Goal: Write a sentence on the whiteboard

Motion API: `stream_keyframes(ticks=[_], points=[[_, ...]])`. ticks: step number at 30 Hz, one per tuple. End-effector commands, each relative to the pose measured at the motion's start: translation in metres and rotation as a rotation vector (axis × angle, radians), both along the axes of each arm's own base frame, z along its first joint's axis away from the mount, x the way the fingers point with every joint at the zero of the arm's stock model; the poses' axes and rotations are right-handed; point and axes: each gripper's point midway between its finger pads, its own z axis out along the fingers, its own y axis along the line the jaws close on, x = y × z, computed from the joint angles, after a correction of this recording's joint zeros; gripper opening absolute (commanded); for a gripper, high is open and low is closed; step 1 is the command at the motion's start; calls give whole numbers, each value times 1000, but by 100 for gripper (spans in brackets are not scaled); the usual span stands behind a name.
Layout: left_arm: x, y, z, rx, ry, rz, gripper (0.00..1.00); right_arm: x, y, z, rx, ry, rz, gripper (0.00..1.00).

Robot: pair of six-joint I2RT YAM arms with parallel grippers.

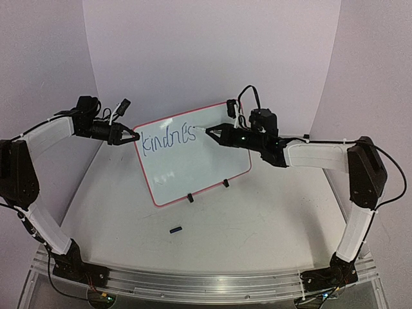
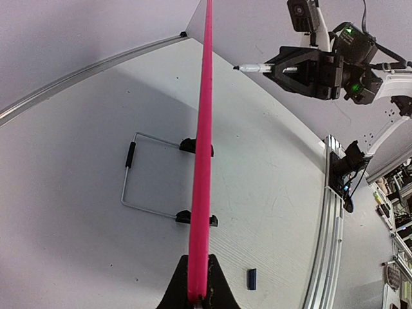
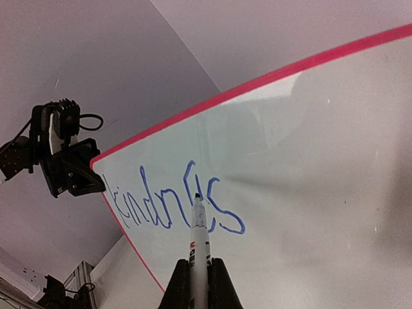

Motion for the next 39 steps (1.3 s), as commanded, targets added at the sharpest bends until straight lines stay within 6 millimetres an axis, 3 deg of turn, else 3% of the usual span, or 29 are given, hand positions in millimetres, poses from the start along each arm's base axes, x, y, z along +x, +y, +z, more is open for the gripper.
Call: stream_keyframes(ticks=[1,21,29,39], points=[[-2,0,6,43,-46,2,0,11,-11,27,36,-70,-66,0],[-2,-1,4,42,-38,-1,0,35,-2,10,10,-50,-82,0],[-2,-1,4,42,-38,-1,0,27,5,-7,-27,-18,-24,0],[-2,-1,4,41,-37,-1,0,21,-2,-22,-56,13,-37,0]])
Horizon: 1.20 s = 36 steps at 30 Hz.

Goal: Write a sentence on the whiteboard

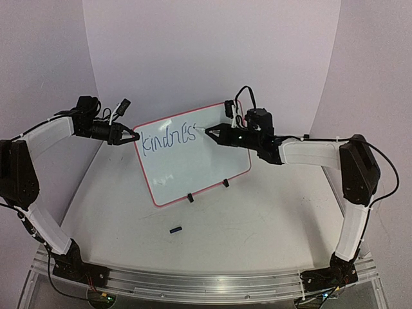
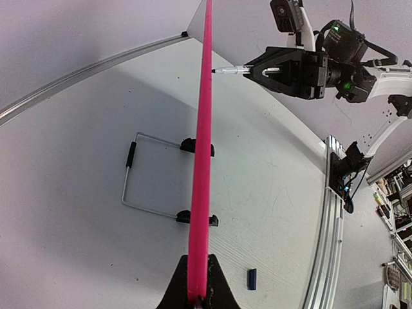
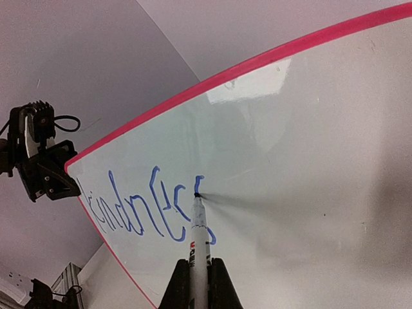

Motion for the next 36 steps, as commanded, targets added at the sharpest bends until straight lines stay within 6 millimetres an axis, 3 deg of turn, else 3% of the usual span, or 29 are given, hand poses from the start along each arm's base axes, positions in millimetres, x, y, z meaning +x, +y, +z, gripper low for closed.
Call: stream_keyframes(ticks=[1,17,30,36], points=[[-2,-1,4,39,-39,-4,0,-1,-5,-4,-19,-3,-19,0],[-3,-1,6,39,-44,-4,0,3,-27,0,-40,-21,-133,0],[-4,-1,7,38,-46,-5,0,-9,-23,-24,-69,39,-74,0],[-3,-1,7,39,-46,-6,0,-11,-20,-26,-66,47,-50,0]])
